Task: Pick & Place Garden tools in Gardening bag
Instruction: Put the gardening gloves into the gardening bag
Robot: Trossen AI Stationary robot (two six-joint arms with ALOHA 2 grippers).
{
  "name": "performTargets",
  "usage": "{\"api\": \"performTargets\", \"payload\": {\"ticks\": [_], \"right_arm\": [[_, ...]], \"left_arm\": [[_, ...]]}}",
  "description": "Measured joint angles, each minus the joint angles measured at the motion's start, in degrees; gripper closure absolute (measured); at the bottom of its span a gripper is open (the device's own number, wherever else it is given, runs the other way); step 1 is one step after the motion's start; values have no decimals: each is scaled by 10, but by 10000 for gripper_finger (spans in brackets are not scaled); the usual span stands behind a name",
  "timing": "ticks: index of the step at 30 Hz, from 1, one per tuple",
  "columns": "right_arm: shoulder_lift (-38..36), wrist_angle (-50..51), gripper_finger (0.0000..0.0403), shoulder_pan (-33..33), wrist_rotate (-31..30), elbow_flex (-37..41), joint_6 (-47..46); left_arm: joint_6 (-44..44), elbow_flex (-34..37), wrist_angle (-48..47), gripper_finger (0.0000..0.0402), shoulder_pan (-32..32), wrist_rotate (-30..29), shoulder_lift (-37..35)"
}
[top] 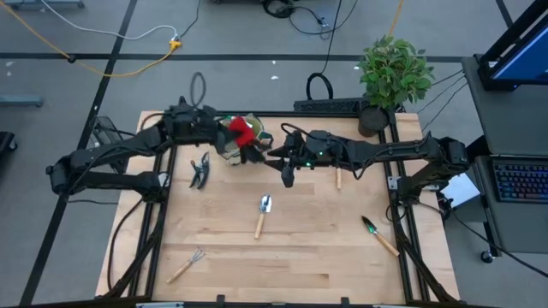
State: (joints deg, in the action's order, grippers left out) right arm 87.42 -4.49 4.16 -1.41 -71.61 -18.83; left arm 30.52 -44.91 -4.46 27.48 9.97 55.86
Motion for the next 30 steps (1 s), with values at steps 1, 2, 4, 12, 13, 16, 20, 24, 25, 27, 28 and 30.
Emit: {"api": "performTargets", "payload": {"ticks": [1,2,4,12,13,16,20,24,25,27,28,30], "right_arm": [[0,-2,246,0,0,0,1],[0,-5,247,1,-1,0,5],[0,-6,249,4,-1,0,9],[0,-8,250,17,-3,0,7],[0,-7,250,18,-3,0,11],[0,-7,252,18,-3,0,25],[0,1,254,18,-1,0,56],[0,6,253,18,-1,0,97],[0,6,253,18,-1,0,109],[0,5,255,18,0,0,130],[0,5,256,17,0,0,141],[0,3,256,17,0,0,163]], "left_arm": [[-8,0,-4,337,5,-14,-7],[-13,0,-10,337,9,-26,-13],[-15,0,-19,337,16,-35,-23],[102,0,-20,337,35,21,-27],[119,0,-18,337,39,40,-27],[159,0,-14,337,57,90,-26],[197,0,-14,337,80,157,-26],[223,0,-14,337,92,207,-26],[230,0,-14,337,95,220,-26],[245,0,-14,337,101,251,-26],[254,0,-14,337,104,268,-26],[274,0,-14,337,109,303,-26]]}}
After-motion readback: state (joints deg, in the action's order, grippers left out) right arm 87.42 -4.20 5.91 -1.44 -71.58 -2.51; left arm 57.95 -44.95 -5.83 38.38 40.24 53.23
